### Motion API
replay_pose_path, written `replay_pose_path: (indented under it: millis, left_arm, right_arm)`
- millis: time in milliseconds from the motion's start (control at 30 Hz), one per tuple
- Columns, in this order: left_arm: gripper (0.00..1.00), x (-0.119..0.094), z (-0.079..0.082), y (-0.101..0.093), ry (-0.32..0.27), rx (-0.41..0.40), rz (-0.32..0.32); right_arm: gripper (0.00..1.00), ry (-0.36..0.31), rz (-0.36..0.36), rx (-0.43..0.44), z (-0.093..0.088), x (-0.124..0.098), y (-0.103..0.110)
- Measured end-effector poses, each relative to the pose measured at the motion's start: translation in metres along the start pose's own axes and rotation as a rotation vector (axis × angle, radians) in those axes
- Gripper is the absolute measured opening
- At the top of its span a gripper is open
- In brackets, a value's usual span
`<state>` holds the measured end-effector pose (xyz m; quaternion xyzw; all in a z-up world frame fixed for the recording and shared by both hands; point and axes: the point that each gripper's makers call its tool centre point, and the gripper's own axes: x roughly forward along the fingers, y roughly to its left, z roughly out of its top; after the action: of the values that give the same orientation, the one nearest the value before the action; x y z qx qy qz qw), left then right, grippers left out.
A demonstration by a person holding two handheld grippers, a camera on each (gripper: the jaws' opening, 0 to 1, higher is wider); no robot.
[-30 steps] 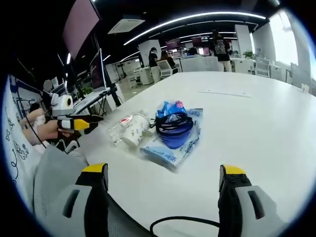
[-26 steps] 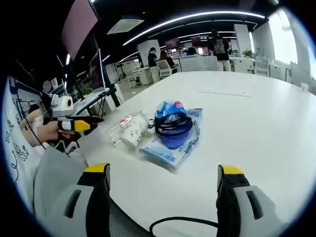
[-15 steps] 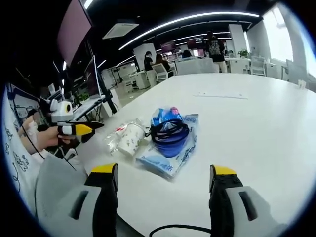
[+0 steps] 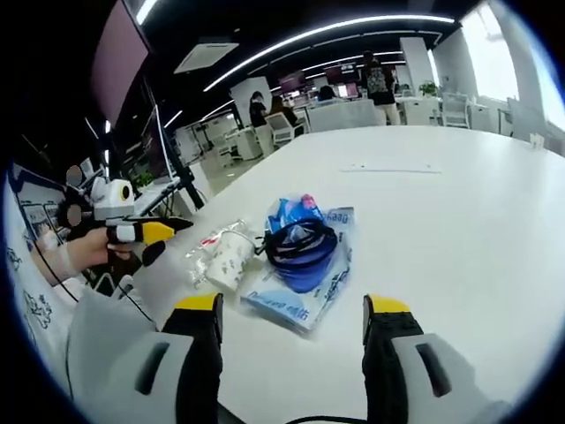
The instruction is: Arrange the tabletop items into an orderly group along one side of the table until the central work area is clear of visible clutter.
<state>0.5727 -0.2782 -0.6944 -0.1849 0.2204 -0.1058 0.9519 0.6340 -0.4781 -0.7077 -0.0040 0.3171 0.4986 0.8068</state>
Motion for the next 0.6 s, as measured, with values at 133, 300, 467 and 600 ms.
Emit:
replay_pose_path:
  millis: [133,300,467,600]
  left_arm:
    - [0.48,0.014,0.008,-0.003,0.004,-0.012,-0.025]
    - [0.43,0.036,0.016,-0.007,0.035,0.004,-0.059]
    - [0.39,0.054,0.020,-0.006,0.060,0.009,-0.081]
    - [0.36,0.070,0.019,-0.004,0.092,0.012,-0.094]
  right_arm:
    - [0.56,-0.005,-0.001,0.039,0.006,0.010,-0.001]
    - [0.53,-0.002,0.002,0.058,0.016,0.022,0.001]
    - [0.51,0.012,0.001,0.053,0.020,0.035,-0.001]
    - [0.47,0.013,-0.004,0.094,0.022,0.044,-0.006]
